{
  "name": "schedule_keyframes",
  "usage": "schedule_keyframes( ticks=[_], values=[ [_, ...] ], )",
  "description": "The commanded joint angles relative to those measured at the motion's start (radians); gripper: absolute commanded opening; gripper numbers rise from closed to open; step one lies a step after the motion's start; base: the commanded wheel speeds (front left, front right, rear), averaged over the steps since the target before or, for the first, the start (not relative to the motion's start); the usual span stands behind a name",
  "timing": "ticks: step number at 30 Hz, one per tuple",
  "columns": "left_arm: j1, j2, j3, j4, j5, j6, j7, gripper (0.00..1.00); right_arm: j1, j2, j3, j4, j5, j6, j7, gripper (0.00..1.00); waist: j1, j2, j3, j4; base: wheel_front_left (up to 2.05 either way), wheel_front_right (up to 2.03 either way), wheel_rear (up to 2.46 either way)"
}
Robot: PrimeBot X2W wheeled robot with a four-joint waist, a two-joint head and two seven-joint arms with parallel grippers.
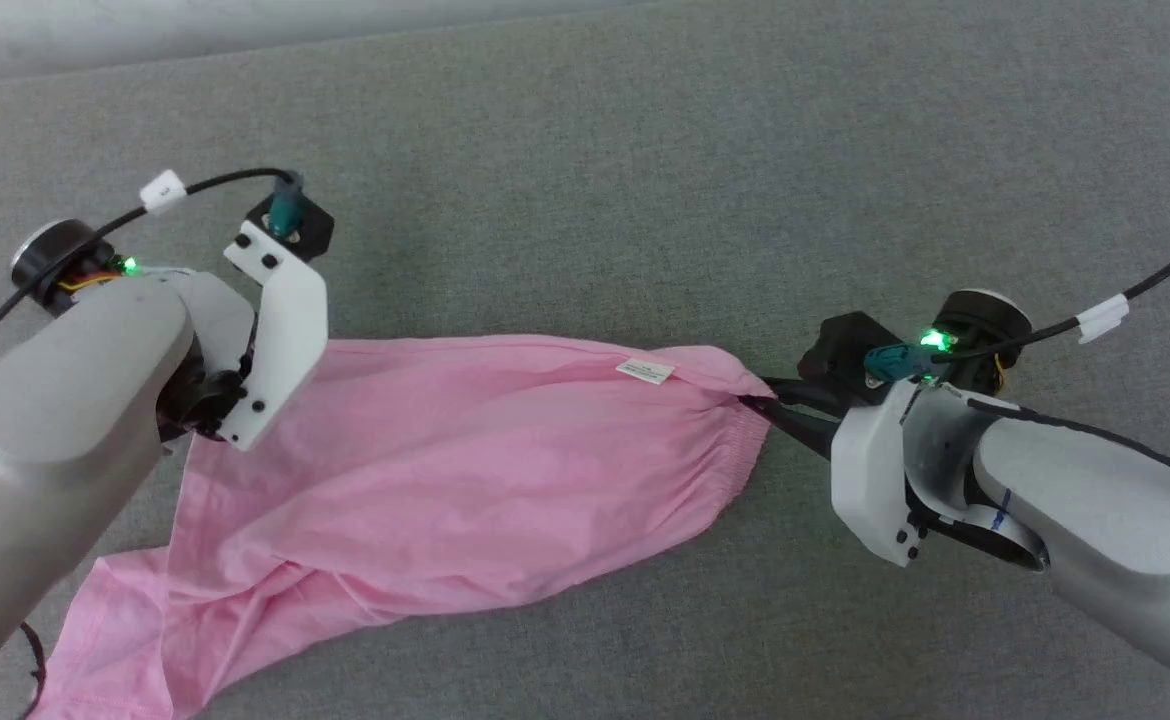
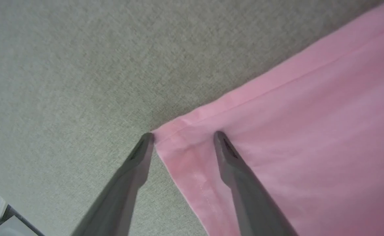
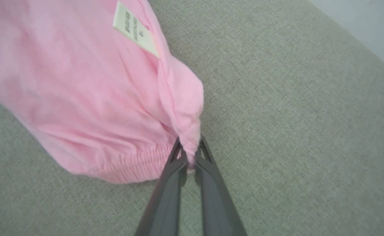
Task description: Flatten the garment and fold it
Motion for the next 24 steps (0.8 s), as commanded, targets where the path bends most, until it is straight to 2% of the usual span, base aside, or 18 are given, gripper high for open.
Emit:
schedule_keyframes(
  ticks=[1, 7, 12, 17, 21, 24],
  values=[
    [0.025, 0.002, -0.062, 0.0, -0.026, 0.0, 0.009, 0.0, -0.012, 0.004, 0.007, 0.001, 0.0, -0.002, -0.001, 0.0, 0.0, 0.0, -0.002, 0.004, 0.0, 0.0, 0.0],
    [0.018, 0.004, -0.115, -0.01, -0.066, 0.0, -0.061, 0.0, 0.007, 0.0, 0.011, 0.012, 0.013, -0.002, -0.02, 0.0, 0.0, 0.0, -0.029, 0.032, 0.0, 0.0, 0.0],
    [-0.019, 0.006, -0.107, 0.004, -0.021, 0.0, -0.284, 0.0, 0.014, -0.009, -0.033, 0.038, 0.009, -0.002, -0.096, 0.0, 0.0, 0.0, -0.104, 0.069, 0.0, 0.0, 0.0],
    [-0.042, 0.003, -0.054, 0.007, 0.003, 0.005, -0.511, 0.0, 0.024, -0.008, -0.117, 0.069, -0.002, -0.002, -0.177, 0.0, 0.0, 0.0, -0.191, 0.108, 0.0, 0.0, 0.0],
    [-0.073, 0.0, 0.004, -0.005, 0.007, 0.034, -0.647, 0.0, 0.019, -0.002, -0.196, 0.087, 0.007, -0.002, -0.212, 0.0, 0.0, 0.0, -0.236, 0.133, 0.0, 0.0, 0.0],
    [-0.114, -0.008, 0.038, -0.019, 0.014, 0.055, -0.707, 0.0, -0.012, 0.006, -0.26, 0.112, 0.011, -0.002, -0.231, 0.0, 0.0, 0.0, -0.246, 0.146, 0.0, 0.0, 0.0]
  ],
)
